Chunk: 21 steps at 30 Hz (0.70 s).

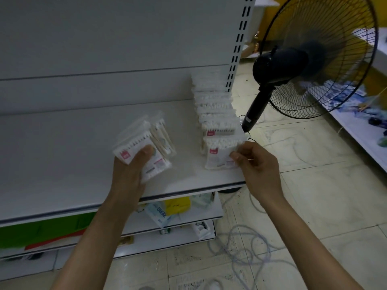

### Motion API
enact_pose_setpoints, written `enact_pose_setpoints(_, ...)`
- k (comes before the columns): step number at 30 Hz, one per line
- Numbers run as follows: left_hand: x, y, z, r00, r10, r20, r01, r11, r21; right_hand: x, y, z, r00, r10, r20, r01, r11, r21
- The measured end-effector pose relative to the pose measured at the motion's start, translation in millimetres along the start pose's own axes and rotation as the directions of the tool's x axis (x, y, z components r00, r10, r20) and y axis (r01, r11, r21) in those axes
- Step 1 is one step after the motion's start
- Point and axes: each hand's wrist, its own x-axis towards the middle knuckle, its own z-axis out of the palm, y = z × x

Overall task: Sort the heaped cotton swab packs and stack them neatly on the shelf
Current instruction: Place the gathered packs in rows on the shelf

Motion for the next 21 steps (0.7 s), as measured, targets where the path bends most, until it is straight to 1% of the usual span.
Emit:
enact_pose_setpoints(3, 1.3, -0.6, -2.6, 1.0, -0.016, -0.02, 0.016, 1.0, 0.016, 1.6, 0.7, 3.4, 1.0, -0.02, -0.018, 0.02, 1.0, 0.021)
enact_pose_setpoints(6, 1.7, -2.5, -4.7, 0.999, -0.021, 0.025, 0.021, 1.0, 0.019, 3.6, 0.6, 7.5, 0.997, -0.028, -0.071, 0.03, 0.999, 0.029)
enact_pose_setpoints(8, 1.5, -1.6, -4.0, 0.999, -0.043, 0.016, 0.042, 0.999, 0.019, 4.5, 1.5, 10.6, 0.995, -0.024, -0.1, 0.028, 0.999, 0.036)
enact_pose_setpoints(13, 1.2, -1.1, -3.7, 0.998, -0.055, 0.041, 0.053, 0.998, 0.039, 6.3, 3.2, 12.4, 0.994, -0.037, -0.102, 0.041, 0.999, 0.035)
enact_pose_setpoints(17, 0.8, -3.0, -5.3, 0.998, -0.037, 0.046, 0.035, 0.998, 0.046, 5.0, 3.2, 9.4, 0.994, -0.041, -0.106, 0.044, 0.999, 0.032)
enact_pose_setpoints(21, 1.0, -3.1, -3.6, 0.999, -0.023, 0.034, 0.021, 0.999, 0.049, -2.4, 2.1, 5.5, 0.99, 0.008, -0.138, 0.009, 0.992, 0.123)
